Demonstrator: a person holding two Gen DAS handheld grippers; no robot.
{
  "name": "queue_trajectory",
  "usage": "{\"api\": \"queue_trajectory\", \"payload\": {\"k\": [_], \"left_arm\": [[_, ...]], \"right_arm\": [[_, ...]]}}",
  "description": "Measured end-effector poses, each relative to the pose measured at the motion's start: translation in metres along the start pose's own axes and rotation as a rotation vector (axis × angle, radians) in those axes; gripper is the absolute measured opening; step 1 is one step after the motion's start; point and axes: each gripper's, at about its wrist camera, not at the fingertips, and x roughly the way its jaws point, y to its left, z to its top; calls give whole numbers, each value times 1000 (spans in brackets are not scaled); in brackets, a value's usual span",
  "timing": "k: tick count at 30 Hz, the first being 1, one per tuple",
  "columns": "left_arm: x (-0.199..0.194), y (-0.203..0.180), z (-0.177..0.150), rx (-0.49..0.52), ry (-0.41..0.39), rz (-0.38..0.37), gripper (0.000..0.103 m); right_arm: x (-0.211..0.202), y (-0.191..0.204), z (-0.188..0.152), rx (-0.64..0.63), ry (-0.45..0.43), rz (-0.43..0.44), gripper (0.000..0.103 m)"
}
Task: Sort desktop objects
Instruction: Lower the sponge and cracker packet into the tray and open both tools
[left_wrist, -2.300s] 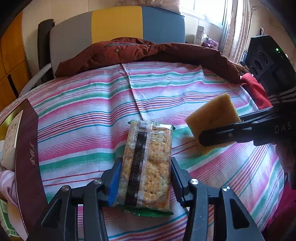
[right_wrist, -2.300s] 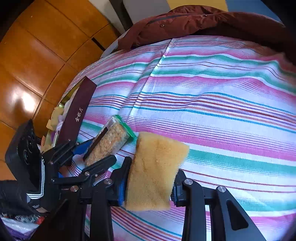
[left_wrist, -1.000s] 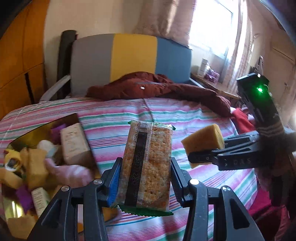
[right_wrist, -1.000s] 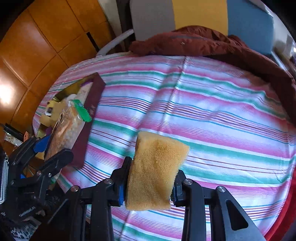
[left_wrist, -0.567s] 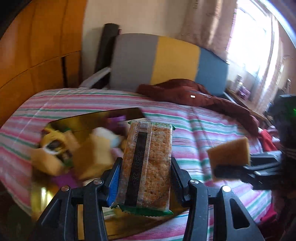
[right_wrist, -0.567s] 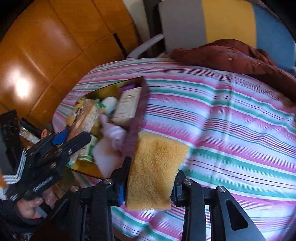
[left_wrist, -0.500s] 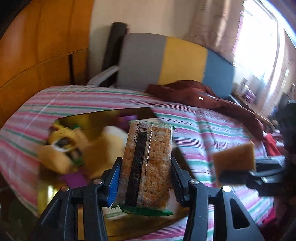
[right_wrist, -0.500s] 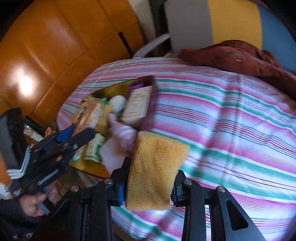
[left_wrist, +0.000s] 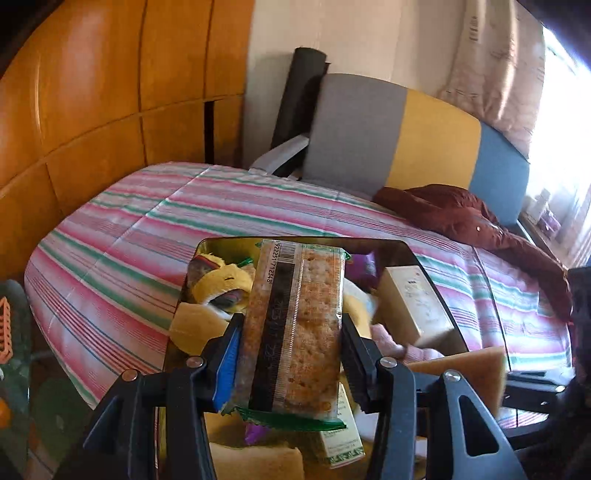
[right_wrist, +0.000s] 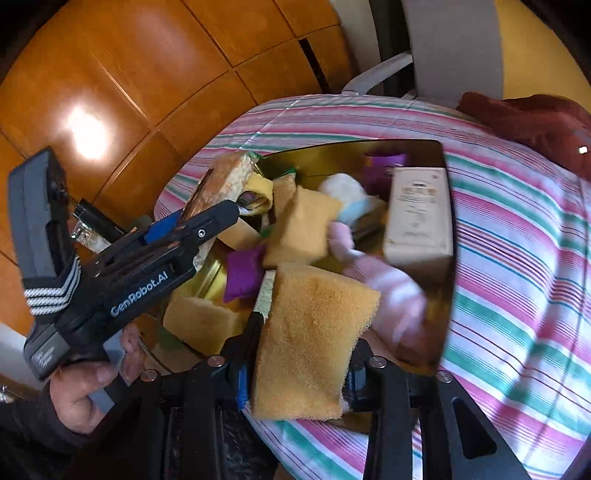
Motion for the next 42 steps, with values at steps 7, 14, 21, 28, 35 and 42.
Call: {"api": "queue_trajectory", "payload": {"k": [7,14,21,28,35,42], "left_arm": [[1,7,6,-9,-8,36,54],[-10,4,12,7,-34,56,72],[-38,0,16,36,-101,94,73],[-69,-8,19,18,-160,169,74],[-84,-22,5,79,-177,193,74],[-81,-24,-13,39,-124,121,73]], "right_arm": [[18,-4,15,32,-44,-57,72],[6,-1,13,22,-86,-95,72],[-14,8,-1,10,-165,-205,82],[-23,19,-23,7,-199,-267,85],[-19,33,-45,-22,-209,-312,86],[-23,32,-59,-3,-219,-356,87]]}}
